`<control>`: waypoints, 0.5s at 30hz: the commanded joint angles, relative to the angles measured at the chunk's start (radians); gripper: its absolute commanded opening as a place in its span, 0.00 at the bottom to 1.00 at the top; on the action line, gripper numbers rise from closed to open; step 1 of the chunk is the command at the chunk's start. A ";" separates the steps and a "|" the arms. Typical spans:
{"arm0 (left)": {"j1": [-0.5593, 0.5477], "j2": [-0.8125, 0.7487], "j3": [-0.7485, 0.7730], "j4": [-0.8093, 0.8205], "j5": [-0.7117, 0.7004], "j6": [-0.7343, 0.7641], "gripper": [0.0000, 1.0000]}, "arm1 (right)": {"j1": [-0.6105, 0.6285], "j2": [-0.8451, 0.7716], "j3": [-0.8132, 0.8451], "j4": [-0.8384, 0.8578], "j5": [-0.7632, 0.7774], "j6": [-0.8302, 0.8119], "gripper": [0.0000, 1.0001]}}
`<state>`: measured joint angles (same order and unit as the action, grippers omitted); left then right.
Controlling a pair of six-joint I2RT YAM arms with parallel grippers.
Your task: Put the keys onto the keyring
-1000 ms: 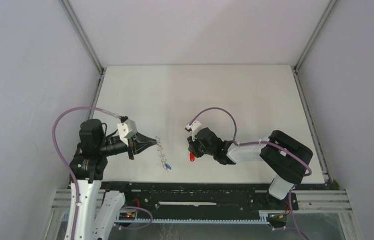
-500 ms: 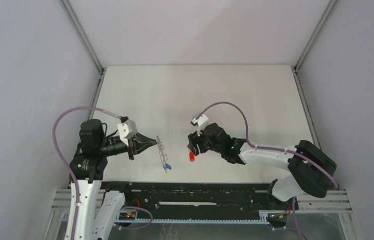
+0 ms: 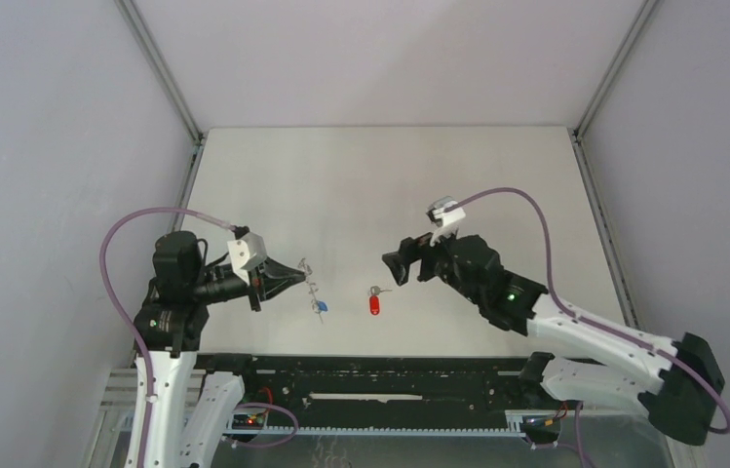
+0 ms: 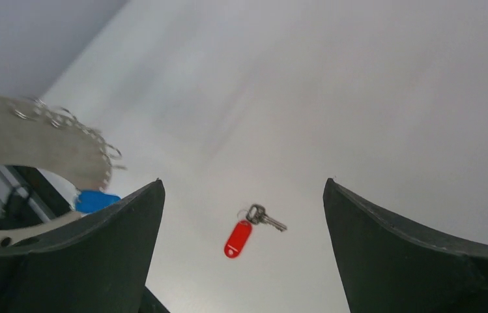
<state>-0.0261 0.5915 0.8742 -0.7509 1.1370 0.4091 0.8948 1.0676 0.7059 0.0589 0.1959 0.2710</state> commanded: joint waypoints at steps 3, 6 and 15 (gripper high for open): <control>-0.005 -0.001 0.050 0.013 0.045 -0.012 0.00 | -0.024 -0.024 -0.036 -0.034 -0.045 0.017 0.88; -0.005 -0.008 0.045 0.014 0.040 -0.013 0.00 | 0.050 0.088 -0.020 -0.054 -0.002 -0.041 0.78; -0.005 0.001 0.062 0.015 0.046 -0.020 0.00 | 0.156 0.374 0.016 0.062 0.001 -0.165 0.62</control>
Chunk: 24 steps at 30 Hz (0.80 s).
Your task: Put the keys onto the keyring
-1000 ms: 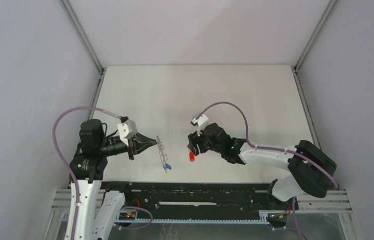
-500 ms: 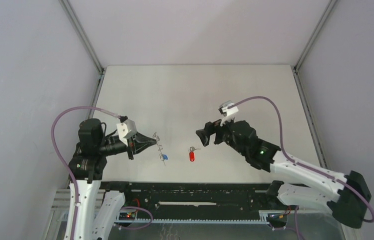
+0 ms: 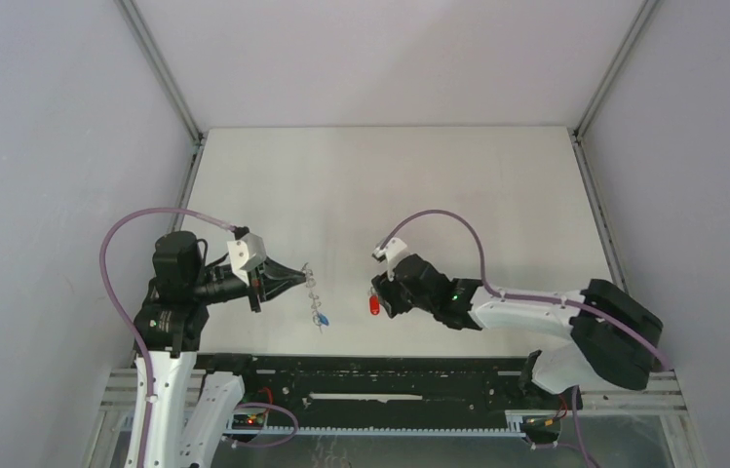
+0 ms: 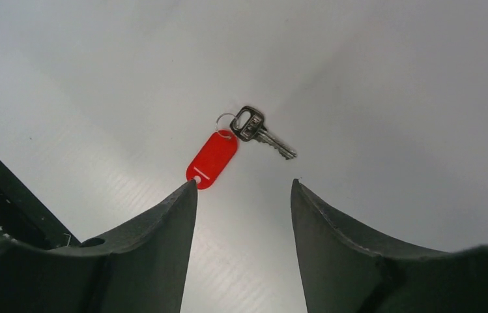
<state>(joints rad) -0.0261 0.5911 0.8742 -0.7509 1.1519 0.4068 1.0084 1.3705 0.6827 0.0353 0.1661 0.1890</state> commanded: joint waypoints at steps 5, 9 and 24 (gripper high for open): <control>-0.005 -0.008 0.054 0.015 0.030 -0.028 0.00 | 0.078 0.215 0.106 0.105 0.082 -0.120 0.47; -0.005 -0.016 0.057 0.016 0.028 -0.036 0.00 | 0.088 0.258 0.123 0.151 0.084 -0.121 0.43; -0.005 -0.013 0.063 0.016 0.017 -0.039 0.00 | 0.078 0.316 0.157 0.137 0.070 -0.107 0.37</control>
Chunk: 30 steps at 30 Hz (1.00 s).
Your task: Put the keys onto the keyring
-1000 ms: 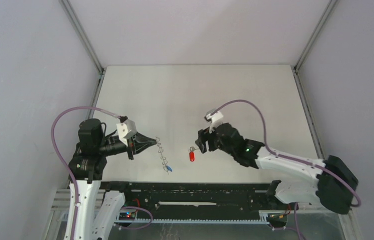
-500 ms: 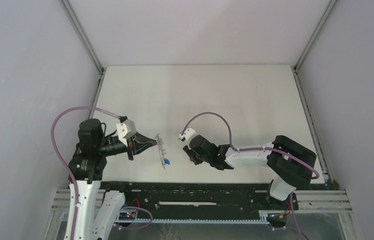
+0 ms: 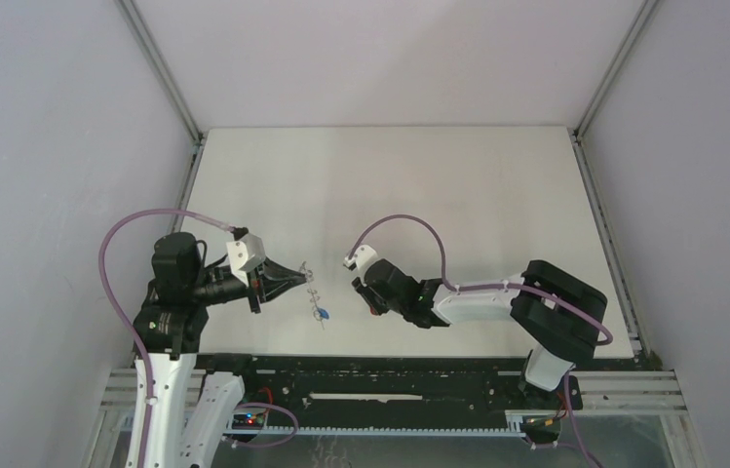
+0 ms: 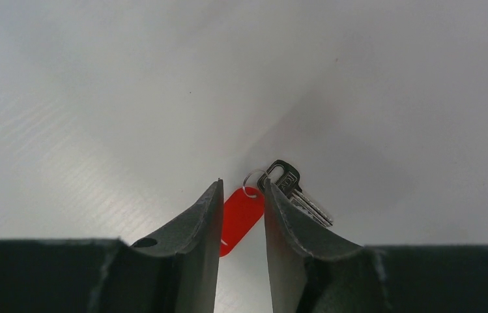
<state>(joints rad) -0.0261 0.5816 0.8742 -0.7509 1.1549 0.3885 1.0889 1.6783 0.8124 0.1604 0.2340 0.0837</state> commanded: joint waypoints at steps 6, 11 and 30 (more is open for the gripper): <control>-0.005 -0.005 0.063 0.016 0.014 -0.020 0.00 | -0.007 0.018 0.027 -0.002 -0.009 -0.001 0.32; -0.004 -0.004 0.066 0.016 0.017 -0.031 0.00 | -0.023 0.022 0.027 0.001 -0.051 0.001 0.18; -0.005 -0.003 0.075 0.019 0.034 -0.042 0.00 | -0.047 0.050 0.028 0.011 -0.013 0.011 0.24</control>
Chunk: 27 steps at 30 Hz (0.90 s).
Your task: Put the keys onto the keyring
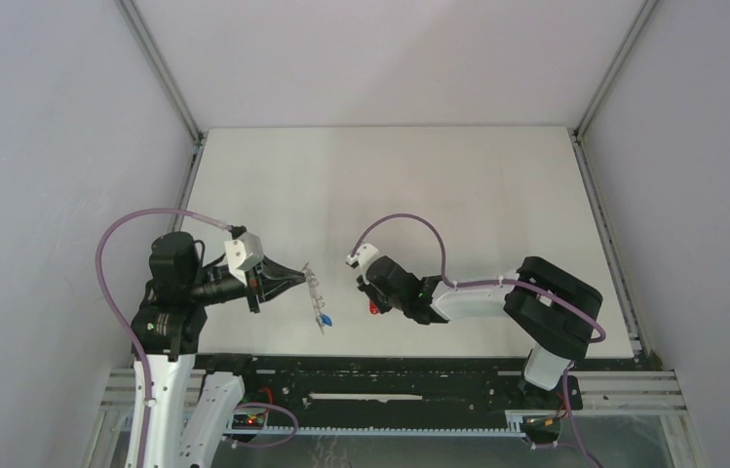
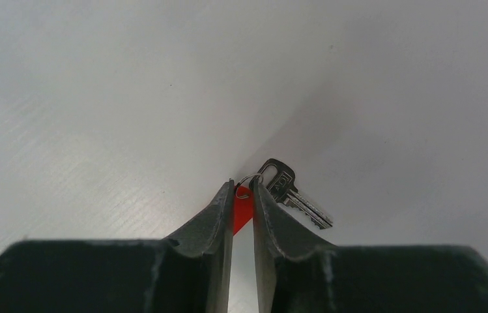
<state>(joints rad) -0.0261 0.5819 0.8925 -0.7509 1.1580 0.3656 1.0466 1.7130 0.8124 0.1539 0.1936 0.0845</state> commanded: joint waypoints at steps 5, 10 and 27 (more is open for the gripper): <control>-0.005 -0.003 0.057 0.018 0.033 -0.020 0.00 | -0.003 0.003 0.027 0.012 0.059 0.021 0.28; -0.005 -0.002 0.060 0.018 0.036 -0.022 0.08 | 0.001 -0.016 0.027 0.008 0.082 0.025 0.37; -0.005 0.001 0.036 -0.020 0.016 0.050 0.15 | 0.012 -0.019 0.027 0.021 0.123 0.031 0.38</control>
<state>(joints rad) -0.0261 0.5827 0.8944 -0.7452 1.1915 0.3450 1.0561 1.7153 0.8124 0.1551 0.2821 0.1066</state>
